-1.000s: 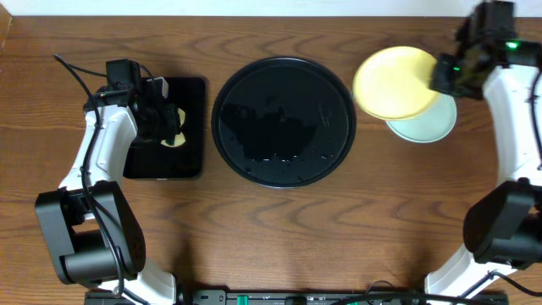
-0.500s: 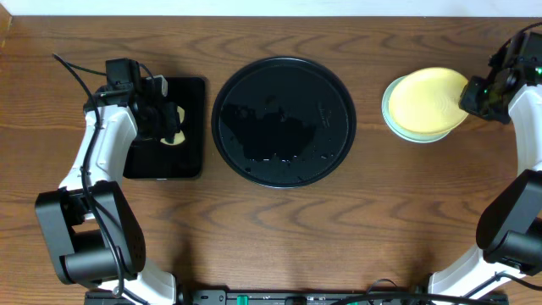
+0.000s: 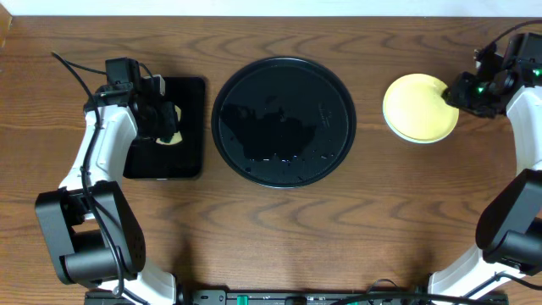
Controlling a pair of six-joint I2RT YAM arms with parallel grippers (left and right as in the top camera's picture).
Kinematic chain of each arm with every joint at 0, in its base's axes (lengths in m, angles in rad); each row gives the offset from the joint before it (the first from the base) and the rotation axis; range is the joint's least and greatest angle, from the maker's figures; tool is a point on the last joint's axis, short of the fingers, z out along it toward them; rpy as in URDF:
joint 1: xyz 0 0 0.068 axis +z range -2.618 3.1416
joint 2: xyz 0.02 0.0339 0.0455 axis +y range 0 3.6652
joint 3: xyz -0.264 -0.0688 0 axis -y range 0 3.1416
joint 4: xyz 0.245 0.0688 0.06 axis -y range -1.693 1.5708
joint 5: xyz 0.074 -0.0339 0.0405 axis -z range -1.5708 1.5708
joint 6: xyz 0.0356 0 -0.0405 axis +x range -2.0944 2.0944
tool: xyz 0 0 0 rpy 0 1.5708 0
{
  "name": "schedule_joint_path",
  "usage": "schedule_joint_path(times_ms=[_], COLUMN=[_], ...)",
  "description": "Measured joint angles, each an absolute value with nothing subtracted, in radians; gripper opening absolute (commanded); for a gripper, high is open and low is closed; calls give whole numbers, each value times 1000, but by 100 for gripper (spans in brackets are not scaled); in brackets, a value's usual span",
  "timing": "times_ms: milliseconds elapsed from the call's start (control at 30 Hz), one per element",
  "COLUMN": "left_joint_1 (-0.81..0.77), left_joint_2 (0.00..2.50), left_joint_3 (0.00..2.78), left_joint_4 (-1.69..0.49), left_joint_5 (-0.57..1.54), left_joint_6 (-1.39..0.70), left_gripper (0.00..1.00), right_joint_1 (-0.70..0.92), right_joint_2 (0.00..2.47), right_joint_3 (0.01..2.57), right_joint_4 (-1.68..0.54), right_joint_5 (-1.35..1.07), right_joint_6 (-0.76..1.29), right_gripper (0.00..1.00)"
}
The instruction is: Clean dirty plates on tray and stack at the side
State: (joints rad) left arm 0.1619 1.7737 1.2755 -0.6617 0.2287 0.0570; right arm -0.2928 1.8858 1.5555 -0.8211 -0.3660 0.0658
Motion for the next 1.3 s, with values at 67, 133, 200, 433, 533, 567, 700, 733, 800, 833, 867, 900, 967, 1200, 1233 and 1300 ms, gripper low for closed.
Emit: schedule_joint_path(times_ms=[67,133,200,433,533,567,700,733,800,833,867,900,967,1200,1233,1300], left_joint_1=[162,162,162,162,162,162,162,162,162,162,162,162,162,162,162,162], left_joint_2=[1774,1774,1774,1774,1774,1774,1774,1774,1774,1774,1774,1774,1774,1774,1774,1774], left_joint_3=[1275,1275,1275,1275,1275,1275,1275,1275,1275,1275,1275,1275,1275,1275,1275,1275], left_joint_4=[-662,-662,-662,-662,-661,-661,-661,-661,-661,-660,-661,-661,-665,-666,-666,-666], left_joint_5=[228,228,229,228,226,225,225,225,225,225,225,225,226,225,225,225], left_joint_6=[57,57,57,60,60,60,57,57,57,63,62,59,57,57,57,57], left_gripper=[33,36,37,51,59,64,69,69,77,80,80,80,81,82,83,83], right_joint_1=[-269,-236,-199,-46,9,25,82,95,114,123,128,134,142,143,144,143], right_joint_2=[1886,1886,1886,1886,1886,1886,1886,1886,1886,1886,1886,1886,1886,1886,1886,1886], right_joint_3=[1555,1555,1555,1555,1554,1554,1554,1553,1553,1553,1553,1552,1552,1552,1552,1552], right_joint_4=[-822,-822,-822,-822,-822,-822,-814,-810,-802,-799,-797,-795,-797,-810,-810,-810], right_joint_5=[-406,-434,-450,-412,-377,-368,-342,-339,-333,-332,-332,-328,-321,-316,-316,-316], right_joint_6=[59,55,51,43,41,40,40,38,37,36,38,38,34,34,34,34], right_gripper=[38,38,38,42,45,46,59,60,66,85,99,99,99,99,99,99])
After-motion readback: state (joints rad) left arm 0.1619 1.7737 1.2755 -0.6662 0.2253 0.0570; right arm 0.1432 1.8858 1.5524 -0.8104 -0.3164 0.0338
